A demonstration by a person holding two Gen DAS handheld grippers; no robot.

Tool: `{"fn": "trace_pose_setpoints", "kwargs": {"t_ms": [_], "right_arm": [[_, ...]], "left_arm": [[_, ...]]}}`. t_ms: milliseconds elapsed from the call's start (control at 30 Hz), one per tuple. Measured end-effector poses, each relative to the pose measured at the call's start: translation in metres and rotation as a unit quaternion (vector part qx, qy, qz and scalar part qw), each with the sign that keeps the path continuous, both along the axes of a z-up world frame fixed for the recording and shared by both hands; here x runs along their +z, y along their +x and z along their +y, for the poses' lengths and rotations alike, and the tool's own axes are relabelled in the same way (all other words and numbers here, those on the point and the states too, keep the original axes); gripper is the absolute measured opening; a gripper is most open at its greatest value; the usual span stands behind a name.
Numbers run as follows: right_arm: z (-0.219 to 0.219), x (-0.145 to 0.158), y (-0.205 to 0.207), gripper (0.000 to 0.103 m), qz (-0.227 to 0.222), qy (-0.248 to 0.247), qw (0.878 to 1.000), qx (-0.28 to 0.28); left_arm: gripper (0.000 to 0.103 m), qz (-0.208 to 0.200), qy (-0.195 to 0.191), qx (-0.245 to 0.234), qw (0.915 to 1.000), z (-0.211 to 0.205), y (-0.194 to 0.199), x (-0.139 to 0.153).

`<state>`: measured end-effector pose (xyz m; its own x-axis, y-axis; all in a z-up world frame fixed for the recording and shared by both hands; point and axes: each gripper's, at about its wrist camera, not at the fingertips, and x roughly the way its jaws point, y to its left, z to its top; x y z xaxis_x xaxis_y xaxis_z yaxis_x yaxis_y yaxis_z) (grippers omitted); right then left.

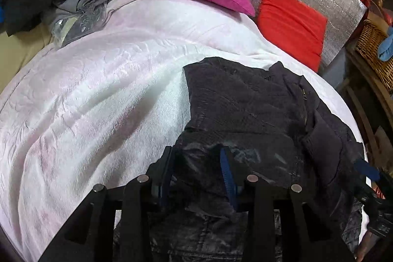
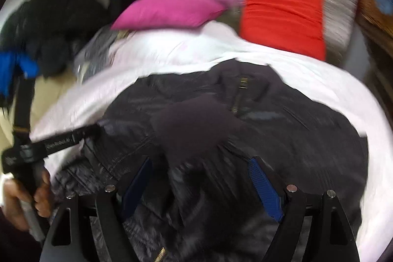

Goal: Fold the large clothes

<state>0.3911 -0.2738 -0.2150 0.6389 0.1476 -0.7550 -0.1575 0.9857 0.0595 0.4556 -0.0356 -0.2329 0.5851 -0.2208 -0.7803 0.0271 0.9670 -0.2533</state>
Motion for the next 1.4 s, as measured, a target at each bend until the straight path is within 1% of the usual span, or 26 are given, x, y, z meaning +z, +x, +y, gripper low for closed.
{"fn": "trace_pose_setpoints", "kwargs": {"t_ms": [67,167,233,267,333,367,433,500,600,667,733,833,867,900,933,967,1033,1067,1133,1167,1200,1233,1267,1300,1333,1400], "right_arm": [[0.012,-0.006,0.017,0.084,0.017,-0.024,1.0,0.011],[0.023,-0.022,0.042,0.084,0.051,-0.057,0.997,0.016],[0.027,-0.034,0.055,0.084,0.063,-0.076,0.995,0.017],[0.027,-0.038,0.059,0.083,0.066,-0.085,0.994,0.01],[0.021,-0.041,0.062,0.056,0.069,-0.077,0.995,-0.011],[0.019,-0.04,0.063,0.038,0.068,-0.072,0.995,-0.013],[0.011,-0.034,0.059,0.031,0.059,-0.06,0.996,-0.026],[-0.007,-0.024,0.051,0.029,0.047,-0.03,0.997,-0.046],[-0.047,-0.002,0.026,0.028,0.013,0.033,0.996,-0.085],[-0.082,0.01,0.003,0.028,-0.006,0.076,0.991,-0.111],[-0.12,0.015,-0.023,0.028,-0.015,0.123,0.983,-0.135],[-0.162,0.012,-0.052,0.029,-0.018,0.193,0.971,-0.143],[-0.174,0.007,-0.062,0.031,-0.012,0.215,0.965,-0.147],[-0.184,0.0,-0.07,0.032,-0.004,0.235,0.96,-0.15],[-0.192,-0.009,-0.077,0.032,0.009,0.257,0.954,-0.151],[-0.197,-0.016,-0.081,0.035,0.021,0.274,0.949,-0.153],[-0.205,-0.032,-0.087,0.06,0.053,0.301,0.938,-0.162],[-0.207,-0.038,-0.087,0.075,0.065,0.311,0.933,-0.165],[-0.209,-0.043,-0.088,0.076,0.068,0.343,0.923,-0.161],[-0.213,-0.042,-0.09,0.076,0.058,0.362,0.917,-0.158],[-0.215,-0.042,-0.091,0.076,0.048,0.373,0.913,-0.159],[-0.217,-0.042,-0.092,0.076,0.04,0.38,0.91,-0.161],[-0.22,-0.043,-0.092,0.076,0.032,0.381,0.909,-0.166],[-0.22,-0.044,-0.09,0.073,0.03,0.376,0.911,-0.166],[-0.218,-0.045,-0.089,0.068,0.031,0.363,0.916,-0.168],[-0.208,-0.039,-0.088,0.017,0.032,0.297,0.938,-0.177]], "left_arm": [[0.048,0.003,-0.006,-0.007,1.0,0.003,-0.004,-0.005],[0.048,0.002,0.003,-0.013,0.9999,0.0,-0.003,-0.009],[0.045,-0.002,0.014,-0.019,0.9997,-0.004,-0.003,-0.01],[0.039,-0.003,0.019,-0.023,0.9996,-0.006,-0.004,-0.01],[0.032,-0.009,0.036,-0.027,0.9989,-0.009,-0.004,-0.01],[0.025,-0.011,0.041,-0.027,0.9987,-0.01,-0.004,-0.01],[0.021,-0.012,0.038,-0.025,0.9989,-0.008,-0.004,-0.009],[0.019,-0.013,0.03,-0.023,0.9992,-0.004,-0.004,-0.009],[0.018,-0.015,0.029,-0.021,0.9993,-0.002,-0.004,-0.008],[0.018,-0.017,0.036,-0.02,0.999,-0.004,-0.005,-0.007],[0.018,-0.021,0.049,-0.017,0.9984,-0.008,-0.006,-0.006],[0.019,-0.025,0.065,-0.012,0.9975,-0.014,-0.006,-0.004],[0.025,-0.026,0.069,-0.012,0.9972,-0.016,-0.006,-0.004],[0.039,-0.026,0.073,-0.013,0.9969,-0.018,-0.006,-0.004],[0.049,-0.026,0.074,-0.012,0.9969,-0.019,-0.006,-0.004],[0.065,-0.027,0.074,-0.011,0.9968,-0.02,-0.007,-0.004],[0.067,-0.035,0.075,-0.011,0.9965,-0.023,-0.008,-0.002],[0.067,-0.035,0.076,-0.015,0.9964,-0.024,-0.008,-0.002],[0.067,-0.04,0.075,-0.022,0.9961,-0.027,-0.009,-0.003],[0.06,-0.042,0.074,-0.024,0.9961,-0.028,-0.009,-0.004],[0.038,-0.043,0.071,-0.028,0.9961,-0.029,-0.009,-0.005],[0.033,-0.04,0.074,-0.029,0.996,-0.03,-0.009,-0.007],[0.024,-0.044,0.083,-0.027,0.9952,-0.031,-0.009,-0.007],[0.01,-0.05,0.092,-0.026,0.9941,-0.031,-0.009,-0.007],[0.007,-0.054,0.099,-0.027,0.9932,-0.032,-0.009,-0.007],[0.004,-0.06,0.098,-0.025,0.9931,-0.031,-0.01,-0.006]]}}
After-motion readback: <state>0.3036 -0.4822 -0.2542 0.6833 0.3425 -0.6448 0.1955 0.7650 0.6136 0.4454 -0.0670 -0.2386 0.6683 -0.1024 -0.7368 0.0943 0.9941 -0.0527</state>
